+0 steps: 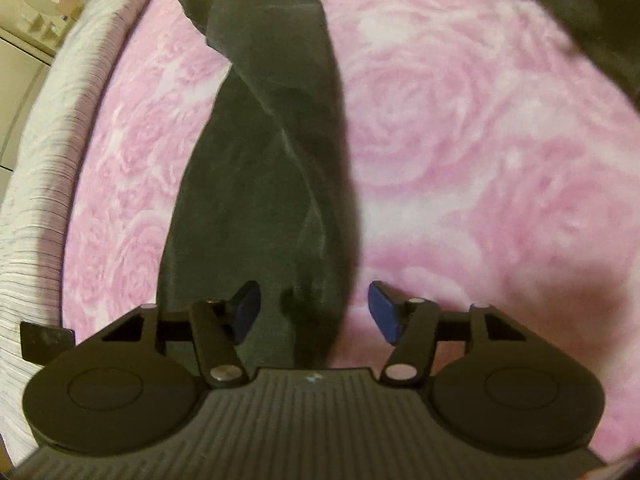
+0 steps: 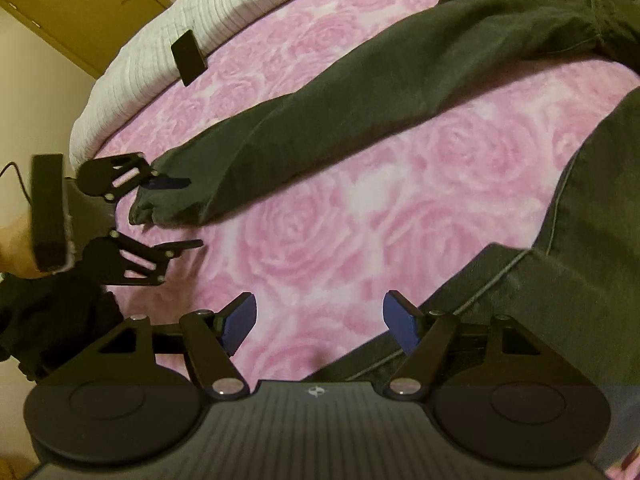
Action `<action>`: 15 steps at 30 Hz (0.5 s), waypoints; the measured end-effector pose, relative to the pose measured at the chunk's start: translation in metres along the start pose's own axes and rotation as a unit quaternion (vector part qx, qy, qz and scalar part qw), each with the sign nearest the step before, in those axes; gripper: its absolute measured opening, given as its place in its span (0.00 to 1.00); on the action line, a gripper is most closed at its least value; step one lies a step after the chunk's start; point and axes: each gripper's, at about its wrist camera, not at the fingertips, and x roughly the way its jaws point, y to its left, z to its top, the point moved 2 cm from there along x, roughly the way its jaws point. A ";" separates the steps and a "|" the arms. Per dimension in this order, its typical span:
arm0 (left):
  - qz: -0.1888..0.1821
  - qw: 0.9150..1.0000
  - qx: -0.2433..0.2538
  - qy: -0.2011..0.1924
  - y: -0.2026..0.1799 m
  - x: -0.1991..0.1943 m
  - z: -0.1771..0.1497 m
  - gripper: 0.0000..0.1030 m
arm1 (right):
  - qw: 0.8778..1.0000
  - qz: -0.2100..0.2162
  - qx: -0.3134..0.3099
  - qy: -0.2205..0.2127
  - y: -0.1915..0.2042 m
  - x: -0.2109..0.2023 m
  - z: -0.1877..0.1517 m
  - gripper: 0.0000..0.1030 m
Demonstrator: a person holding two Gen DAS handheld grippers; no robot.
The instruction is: Fold clothes
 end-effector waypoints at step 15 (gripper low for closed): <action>-0.349 0.844 -0.389 -0.121 0.206 -0.072 0.000 0.06 | 0.992 0.041 0.061 -0.108 0.076 0.048 -0.018 0.78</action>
